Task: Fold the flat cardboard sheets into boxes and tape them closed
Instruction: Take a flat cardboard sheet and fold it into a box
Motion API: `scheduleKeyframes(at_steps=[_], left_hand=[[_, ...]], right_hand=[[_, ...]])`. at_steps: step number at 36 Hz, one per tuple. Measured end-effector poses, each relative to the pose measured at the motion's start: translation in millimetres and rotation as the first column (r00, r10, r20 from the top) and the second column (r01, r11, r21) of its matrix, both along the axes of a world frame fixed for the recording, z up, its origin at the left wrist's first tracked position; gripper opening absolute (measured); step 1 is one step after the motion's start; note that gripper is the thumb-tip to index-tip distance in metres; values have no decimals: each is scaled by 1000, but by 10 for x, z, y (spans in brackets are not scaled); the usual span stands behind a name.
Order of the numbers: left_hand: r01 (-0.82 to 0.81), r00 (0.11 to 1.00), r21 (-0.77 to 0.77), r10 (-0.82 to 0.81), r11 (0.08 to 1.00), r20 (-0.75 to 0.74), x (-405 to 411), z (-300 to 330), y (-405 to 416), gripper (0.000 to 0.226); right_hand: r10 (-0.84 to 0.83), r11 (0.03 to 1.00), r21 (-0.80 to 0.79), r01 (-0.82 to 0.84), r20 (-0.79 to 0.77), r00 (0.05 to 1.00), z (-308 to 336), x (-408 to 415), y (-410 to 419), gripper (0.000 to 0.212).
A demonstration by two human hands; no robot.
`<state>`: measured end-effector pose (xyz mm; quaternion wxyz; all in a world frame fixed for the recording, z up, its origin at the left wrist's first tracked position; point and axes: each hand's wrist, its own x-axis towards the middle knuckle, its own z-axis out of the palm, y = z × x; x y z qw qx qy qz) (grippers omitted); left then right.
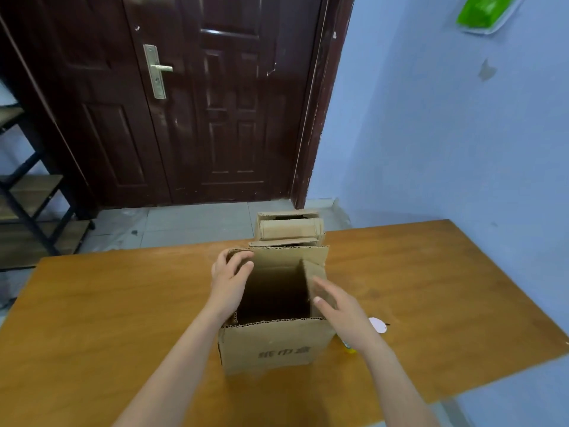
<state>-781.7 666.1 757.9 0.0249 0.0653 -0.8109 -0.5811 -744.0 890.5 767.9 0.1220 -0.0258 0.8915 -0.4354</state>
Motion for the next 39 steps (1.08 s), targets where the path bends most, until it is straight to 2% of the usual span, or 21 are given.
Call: scheduleKeyframes(at_steps=[5, 9, 13, 15, 20, 22, 25, 30, 33, 36, 37, 39], left_hand=[[126, 992, 61, -127, 990, 13, 19, -37, -47, 36], [92, 996, 94, -94, 991, 11, 29, -97, -150, 50], [13, 1000, 211, -18, 977, 21, 57, -158, -155, 72], [-4, 1000, 180, 1, 984, 14, 46, -190, -180, 76], [29, 1000, 31, -29, 999, -5, -42, -258, -244, 60], [48, 998, -18, -49, 999, -32, -65, -273, -248, 56], [60, 997, -67, -63, 996, -44, -83, -282, -241, 53], [-8, 1000, -213, 3, 977, -26, -114, -448, -189, 53], [10, 999, -139, -16, 990, -47, -83, -484, -215, 52], [4, 1000, 47, -3, 999, -14, -38, -457, -265, 43], [1, 1000, 111, 0, 994, -10, -8, -429, -270, 41], [-3, 1000, 198, 8, 980, -20, 46, -370, -287, 38]], right_hand=[[1, 998, 68, -3, 40, 999, 16, -63, 2, 44], [0, 999, 42, -3, 73, 997, -10, -85, 21, 41], [-80, 997, 14, 80, -6, 997, -45, -99, -14, 37], [-175, 985, -16, 174, -86, 981, -68, -121, -73, 33], [-337, 941, -117, 319, -219, 916, -132, -200, -200, 18], [-343, 938, -140, 317, -236, 909, -133, -195, -218, 12], [-331, 937, -200, 287, -236, 914, -166, -159, -215, 20], [-313, 923, -319, 216, -295, 903, -219, -51, -206, 18], [-322, 928, -301, 222, -343, 882, -229, -18, -198, 13], [-341, 934, -229, 274, -347, 873, -296, -59, -172, 7], [-358, 930, -211, 300, -341, 869, -320, -83, -172, 10], [-394, 919, -178, 352, -357, 847, -406, -159, -174, 29]])
